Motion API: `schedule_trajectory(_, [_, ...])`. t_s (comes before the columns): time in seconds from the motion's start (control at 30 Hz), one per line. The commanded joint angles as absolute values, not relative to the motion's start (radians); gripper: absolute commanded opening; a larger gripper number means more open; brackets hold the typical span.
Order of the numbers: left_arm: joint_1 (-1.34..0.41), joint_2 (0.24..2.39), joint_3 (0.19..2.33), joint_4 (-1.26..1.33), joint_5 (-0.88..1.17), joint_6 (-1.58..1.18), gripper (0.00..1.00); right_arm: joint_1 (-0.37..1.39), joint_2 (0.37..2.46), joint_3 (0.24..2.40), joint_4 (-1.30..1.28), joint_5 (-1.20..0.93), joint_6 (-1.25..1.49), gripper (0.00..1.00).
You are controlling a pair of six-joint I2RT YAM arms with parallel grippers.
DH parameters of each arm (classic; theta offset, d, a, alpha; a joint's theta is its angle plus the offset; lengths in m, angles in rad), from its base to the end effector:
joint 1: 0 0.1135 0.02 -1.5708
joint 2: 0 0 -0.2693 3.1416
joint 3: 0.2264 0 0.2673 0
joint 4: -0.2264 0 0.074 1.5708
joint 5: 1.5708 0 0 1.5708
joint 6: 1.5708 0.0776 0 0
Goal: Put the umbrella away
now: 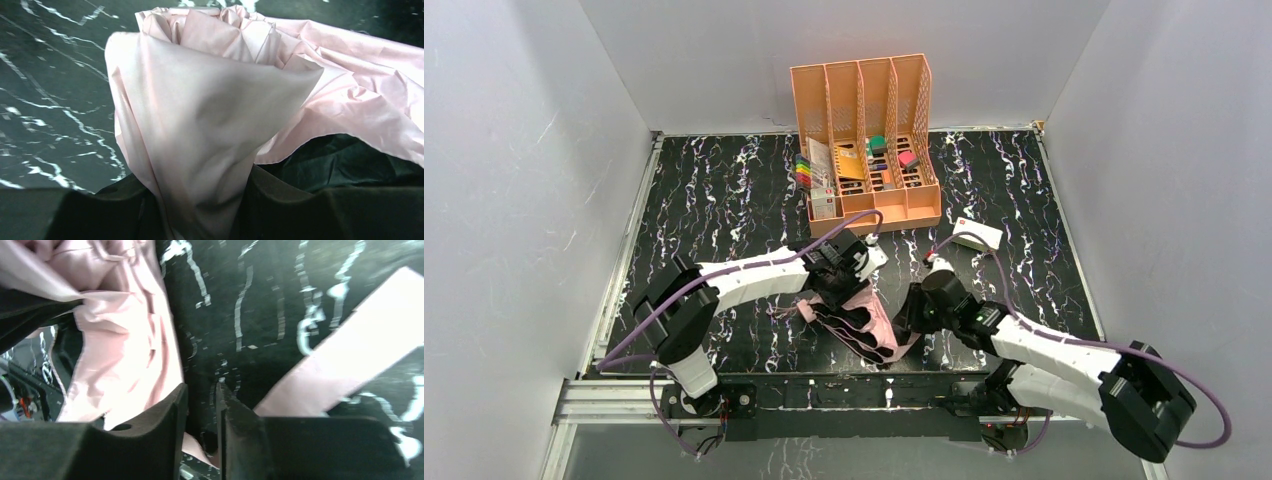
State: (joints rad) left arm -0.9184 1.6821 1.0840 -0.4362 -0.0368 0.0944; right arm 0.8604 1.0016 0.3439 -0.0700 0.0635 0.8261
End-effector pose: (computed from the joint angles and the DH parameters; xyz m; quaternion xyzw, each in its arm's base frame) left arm 0.2308 -0.2974 0.1538 0.4633 0.8454 -0.0899 0.2499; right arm 0.1542 0.1717 0.1279 -0.0026 0.9121 0.2862 0.2936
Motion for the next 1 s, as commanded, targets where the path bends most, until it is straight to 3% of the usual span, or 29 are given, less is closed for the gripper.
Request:
schedule_trajectory(0.0, [-0.918,1.613,1.063,-0.381,-0.172,0.214,0.22,0.718,0.958,0.378,-0.15,0.023,0.75,0.41])
schedule_trajectory(0.23, [-0.942,1.549,0.963,-0.186,-0.172,0.379,0.24,0.505,1.027,0.519,-0.081,-0.119,0.536,0.59])
schedule_trajectory(0.5, [-1.036,1.662,0.956,-0.111,-0.286,0.543,0.22,0.412,1.045,0.585,0.074,-0.145,0.41,0.61])
schedule_trajectory(0.7, [-1.111,1.674,0.877,0.029,-0.367,0.666,0.22,0.356,1.116,0.707,-0.063,-0.346,0.215,0.66])
schedule_trajectory(0.77, [-1.134,1.67,0.846,0.07,-0.388,0.71,0.23,0.353,1.113,0.7,-0.03,-0.386,0.189,0.74])
schedule_trajectory(0.97, [-1.179,1.687,0.794,0.154,-0.425,0.79,0.23,0.352,1.256,0.799,-0.096,-0.601,0.063,0.87])
